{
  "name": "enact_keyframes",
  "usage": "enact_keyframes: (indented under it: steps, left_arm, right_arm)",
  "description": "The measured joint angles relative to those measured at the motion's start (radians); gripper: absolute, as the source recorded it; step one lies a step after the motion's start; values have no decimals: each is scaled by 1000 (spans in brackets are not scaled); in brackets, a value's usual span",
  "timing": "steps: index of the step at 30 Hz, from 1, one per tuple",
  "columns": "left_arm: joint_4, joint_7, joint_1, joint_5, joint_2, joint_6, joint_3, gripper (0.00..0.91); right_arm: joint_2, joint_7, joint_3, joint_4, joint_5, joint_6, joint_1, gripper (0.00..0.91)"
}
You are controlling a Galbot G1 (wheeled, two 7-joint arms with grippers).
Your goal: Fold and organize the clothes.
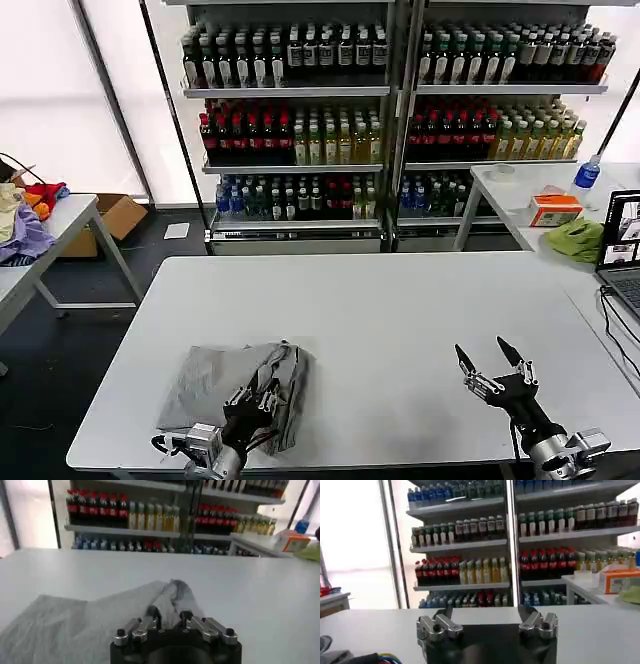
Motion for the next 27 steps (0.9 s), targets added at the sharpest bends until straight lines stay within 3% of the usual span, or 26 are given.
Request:
enact_keyframes:
  steps: [6,11,18,27]
  left_arm:
    - [-149,-17,42,-21,16,7,-79,907]
    - [-195,14,58,-14,46,37,-241,907]
    - [-83,84,60,19,49,81,-369,907]
    - [72,143,40,74,18,109,-358,887]
  right_arm:
    - [-1,-2,-5,0,1,3,-5,907]
    - [4,-2,-16,-5,-5,9,-9,907]
    - [4,-3,-12,-14,-8,17,-19,907]
    - [1,0,-12,-24,-13,19,-10,907]
